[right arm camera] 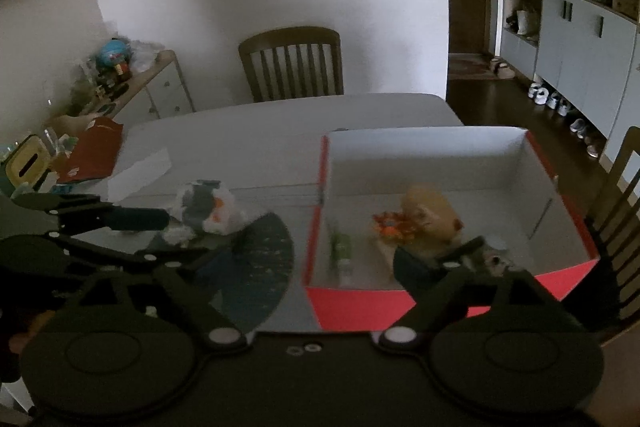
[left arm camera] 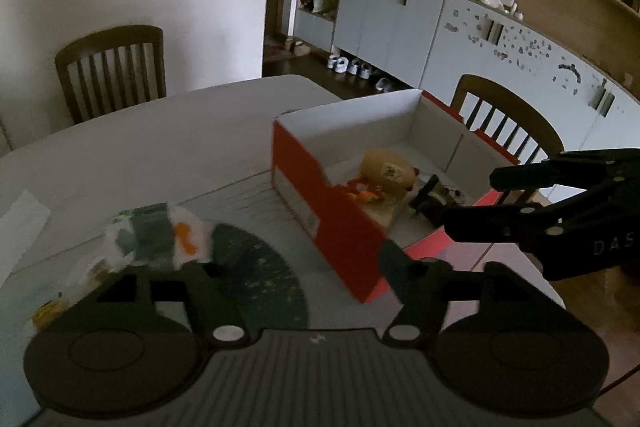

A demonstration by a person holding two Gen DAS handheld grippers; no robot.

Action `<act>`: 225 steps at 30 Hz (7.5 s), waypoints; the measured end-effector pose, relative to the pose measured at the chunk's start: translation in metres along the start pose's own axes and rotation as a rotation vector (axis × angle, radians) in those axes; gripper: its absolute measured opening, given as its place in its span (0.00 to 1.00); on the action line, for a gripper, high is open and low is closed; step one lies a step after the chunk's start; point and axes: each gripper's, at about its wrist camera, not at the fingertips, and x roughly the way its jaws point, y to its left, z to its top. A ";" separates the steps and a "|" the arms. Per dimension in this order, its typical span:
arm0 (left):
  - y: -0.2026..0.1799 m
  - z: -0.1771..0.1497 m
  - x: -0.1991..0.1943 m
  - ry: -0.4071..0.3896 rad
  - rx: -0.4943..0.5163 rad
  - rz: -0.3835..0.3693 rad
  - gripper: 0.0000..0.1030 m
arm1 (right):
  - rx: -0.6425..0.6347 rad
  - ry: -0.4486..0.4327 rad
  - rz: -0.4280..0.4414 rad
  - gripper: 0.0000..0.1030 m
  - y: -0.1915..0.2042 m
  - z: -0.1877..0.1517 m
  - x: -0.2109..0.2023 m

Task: Organize objects
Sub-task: 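Withdraw both tools from the box toward the remaining table items, then grasp the yellow snack stick with the left tool while the right tool grasps the white-green bag, then carry the snack stick and bag over the shoebox with both tools, then lower both items into the box and open both tools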

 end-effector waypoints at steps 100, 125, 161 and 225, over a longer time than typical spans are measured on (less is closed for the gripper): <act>0.235 -0.098 0.036 0.138 -0.083 0.177 0.19 | -0.148 0.190 0.097 0.15 0.116 0.023 0.167; 0.114 -0.069 -0.020 0.093 -0.218 0.023 0.19 | 0.003 0.112 0.055 0.15 0.063 -0.007 0.046; -0.078 0.033 0.062 0.039 -0.034 -0.023 0.19 | 0.080 -0.009 -0.008 0.15 -0.133 0.013 -0.005; -0.116 0.054 0.190 0.251 0.044 0.065 0.59 | -0.091 0.145 -0.109 0.52 -0.191 0.026 0.086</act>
